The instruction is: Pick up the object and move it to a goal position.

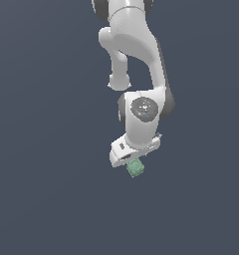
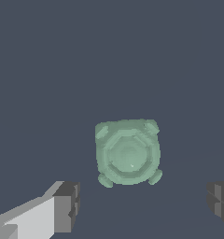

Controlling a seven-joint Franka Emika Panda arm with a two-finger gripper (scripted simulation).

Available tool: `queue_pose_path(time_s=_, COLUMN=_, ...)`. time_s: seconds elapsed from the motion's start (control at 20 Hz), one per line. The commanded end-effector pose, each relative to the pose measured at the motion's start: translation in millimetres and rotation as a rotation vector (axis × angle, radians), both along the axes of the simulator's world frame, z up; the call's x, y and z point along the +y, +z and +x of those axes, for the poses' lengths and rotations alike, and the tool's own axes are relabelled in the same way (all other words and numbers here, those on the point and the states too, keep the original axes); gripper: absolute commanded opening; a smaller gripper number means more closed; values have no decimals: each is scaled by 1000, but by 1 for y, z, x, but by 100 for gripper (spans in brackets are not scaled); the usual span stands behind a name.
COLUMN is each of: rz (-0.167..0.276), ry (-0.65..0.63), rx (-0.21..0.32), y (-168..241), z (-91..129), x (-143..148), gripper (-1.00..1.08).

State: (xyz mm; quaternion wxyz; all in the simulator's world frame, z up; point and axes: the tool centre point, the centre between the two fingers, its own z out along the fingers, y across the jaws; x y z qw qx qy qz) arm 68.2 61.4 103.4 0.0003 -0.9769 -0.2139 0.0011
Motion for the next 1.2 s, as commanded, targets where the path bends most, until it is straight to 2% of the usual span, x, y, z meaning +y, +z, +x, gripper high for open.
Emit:
queue_pose_path(time_s=0.0, rz=0, ry=38, rx=-1, y=-6, z=6, x=5, gripper=100)
queue_pose_path(time_s=0.55, rz=0, ry=74, rx=-1, y=-17, z=10, x=10, gripper=100)
queue_pose_path(time_s=1.15, rz=0, ry=79, rx=-2, y=-65, z=10, x=10, gripper=100)
